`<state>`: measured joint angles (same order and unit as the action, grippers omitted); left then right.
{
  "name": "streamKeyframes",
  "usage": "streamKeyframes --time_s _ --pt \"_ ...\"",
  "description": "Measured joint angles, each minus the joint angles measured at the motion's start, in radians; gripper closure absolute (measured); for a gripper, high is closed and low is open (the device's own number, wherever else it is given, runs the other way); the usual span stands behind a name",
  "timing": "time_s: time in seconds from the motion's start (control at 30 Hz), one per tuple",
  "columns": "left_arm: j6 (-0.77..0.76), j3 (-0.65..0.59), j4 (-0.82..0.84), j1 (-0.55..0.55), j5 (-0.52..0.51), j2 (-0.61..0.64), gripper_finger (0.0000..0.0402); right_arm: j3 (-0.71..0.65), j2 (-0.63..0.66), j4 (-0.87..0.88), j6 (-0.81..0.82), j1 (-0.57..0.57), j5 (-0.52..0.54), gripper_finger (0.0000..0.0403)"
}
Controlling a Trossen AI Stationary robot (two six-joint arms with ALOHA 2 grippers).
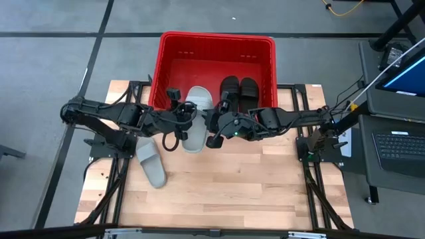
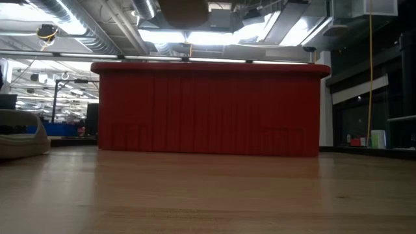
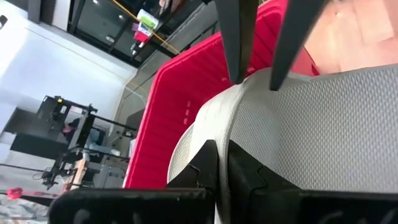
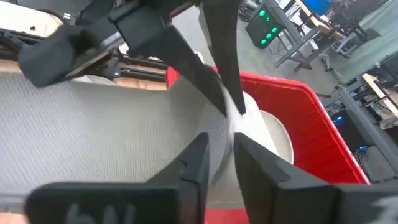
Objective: Pick and place slides into bin
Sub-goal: Put the right gray slide into the red bin
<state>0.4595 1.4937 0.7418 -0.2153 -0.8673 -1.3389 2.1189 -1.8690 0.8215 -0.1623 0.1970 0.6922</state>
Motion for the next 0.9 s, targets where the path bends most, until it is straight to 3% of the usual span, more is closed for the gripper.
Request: streamKeyframes --time_s 0.17,0.3,0.43,0.6,0.77,0.9 --pt "0.0 0.0 -0.001 0.002 0.0 0.04 0.0397 0.0 0.001 0.024 -0.002 0.0 0.0 0.0283" --pt "0.0 0.0 -0.005 0.028 0.001 0.07 0.0397 0.0 0.013 0.038 -0.002 0.001 -0.002 0.0276" --pt "0.0 0.0 -0.007 0.084 0.007 0.079 0.0397 0.0 0.049 0.043 -0.019 0.006 -0.005 0.0312" --pt "0.037 0.0 -0.021 0.183 0.129 0.078 0.0397 0.0 0.108 0.077 -0.022 0.005 -0.005 0.0392" --pt "0.091 0.0 -0.109 0.279 0.151 0.078 0.0397 0.0 0.137 0.175 0.021 0.002 0.017 0.0398" --pt "0.169 0.0 -0.202 0.355 0.254 0.066 0.0397 0.0 0.136 0.227 0.03 -0.012 0.054 0.0399"
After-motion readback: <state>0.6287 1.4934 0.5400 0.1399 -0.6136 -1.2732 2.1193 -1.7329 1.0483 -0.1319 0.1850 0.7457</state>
